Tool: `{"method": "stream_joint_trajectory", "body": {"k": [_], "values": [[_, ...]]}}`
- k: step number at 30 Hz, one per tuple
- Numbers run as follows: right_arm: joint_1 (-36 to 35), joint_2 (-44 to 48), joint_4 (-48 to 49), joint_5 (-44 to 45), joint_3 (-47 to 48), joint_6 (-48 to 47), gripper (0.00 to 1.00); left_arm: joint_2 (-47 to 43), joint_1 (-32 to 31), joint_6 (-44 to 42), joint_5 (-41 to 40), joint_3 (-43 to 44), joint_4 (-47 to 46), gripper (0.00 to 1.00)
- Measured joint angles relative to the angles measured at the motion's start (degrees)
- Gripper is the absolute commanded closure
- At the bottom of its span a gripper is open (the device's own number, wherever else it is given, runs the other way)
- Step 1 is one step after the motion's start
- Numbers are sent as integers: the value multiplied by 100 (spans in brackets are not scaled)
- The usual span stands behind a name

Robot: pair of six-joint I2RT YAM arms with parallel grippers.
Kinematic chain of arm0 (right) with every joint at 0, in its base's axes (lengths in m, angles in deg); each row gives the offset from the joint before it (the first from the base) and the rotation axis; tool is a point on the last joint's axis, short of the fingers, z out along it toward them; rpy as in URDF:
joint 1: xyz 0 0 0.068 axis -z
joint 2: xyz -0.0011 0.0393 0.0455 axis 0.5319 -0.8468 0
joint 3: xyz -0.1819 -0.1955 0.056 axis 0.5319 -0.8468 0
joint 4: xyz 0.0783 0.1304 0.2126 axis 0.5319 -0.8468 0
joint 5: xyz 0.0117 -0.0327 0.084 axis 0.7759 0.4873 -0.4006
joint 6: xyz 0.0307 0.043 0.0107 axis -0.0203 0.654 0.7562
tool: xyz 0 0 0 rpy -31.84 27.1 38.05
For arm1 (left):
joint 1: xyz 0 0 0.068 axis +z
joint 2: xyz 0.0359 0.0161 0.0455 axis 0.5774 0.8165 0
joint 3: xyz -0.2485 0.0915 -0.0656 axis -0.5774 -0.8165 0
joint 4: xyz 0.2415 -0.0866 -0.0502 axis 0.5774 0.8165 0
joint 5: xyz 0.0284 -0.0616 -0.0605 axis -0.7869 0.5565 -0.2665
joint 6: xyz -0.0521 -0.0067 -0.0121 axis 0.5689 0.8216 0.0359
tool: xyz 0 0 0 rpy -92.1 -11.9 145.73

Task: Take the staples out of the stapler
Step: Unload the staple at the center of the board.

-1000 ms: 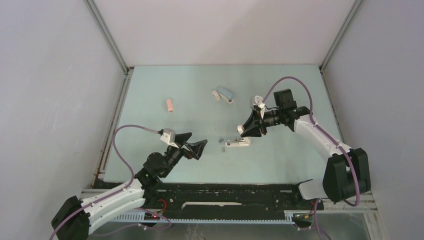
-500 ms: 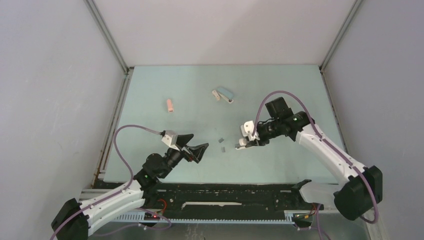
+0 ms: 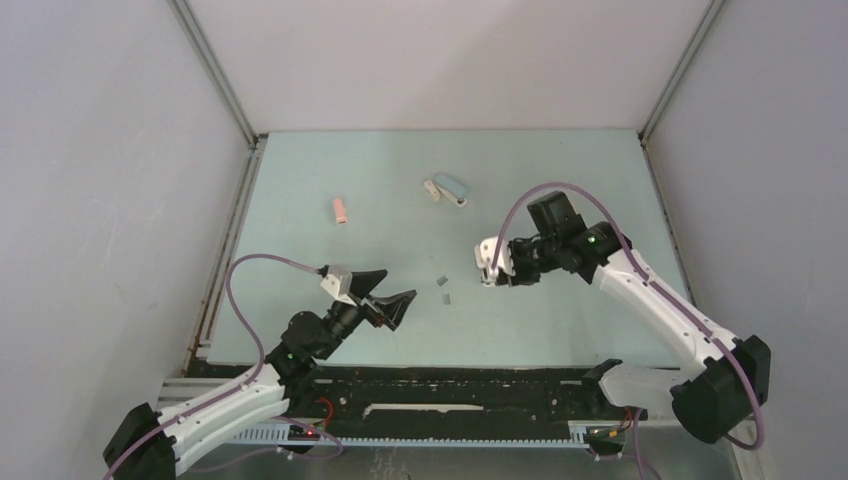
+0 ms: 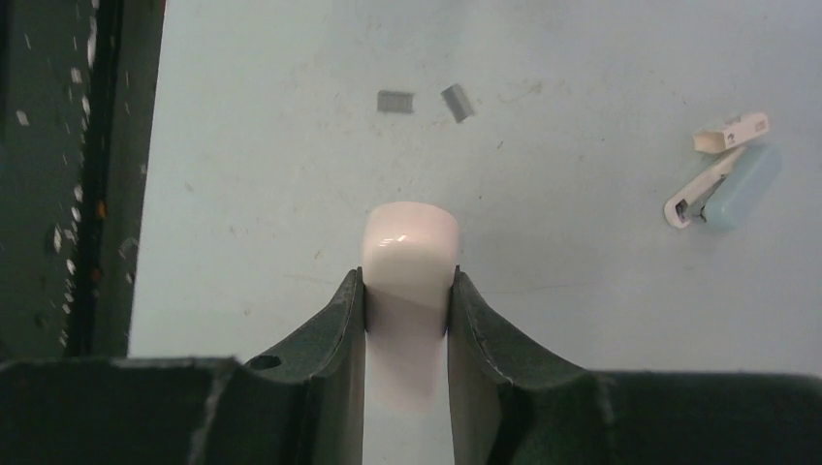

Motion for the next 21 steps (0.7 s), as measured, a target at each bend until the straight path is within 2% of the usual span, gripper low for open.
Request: {"method": "stream_joint_trajectory", "body": {"k": [3, 6, 8, 11, 16, 21], "values": [[348, -334, 151, -595, 356, 859, 100, 0, 0, 101, 76, 0, -153, 0], [1025, -544, 629, -1617, 409, 2124, 100, -39, 0, 457, 68, 0, -337, 0], [1405, -629, 1252, -2214, 229, 3117, 100, -52, 0, 767, 7, 0, -516, 0], [1851, -625, 2892, -2885, -573, 5123, 100, -7, 2, 1294, -83, 0, -879, 0], [2072, -660, 4981, -3093, -1770, 7820, 100, 380, 4, 2282, -269, 0, -1598, 0], [2120, -741, 6494, -2863, -2122, 9753, 100, 933, 4, 3101, -535, 2, -2131, 0]]}}
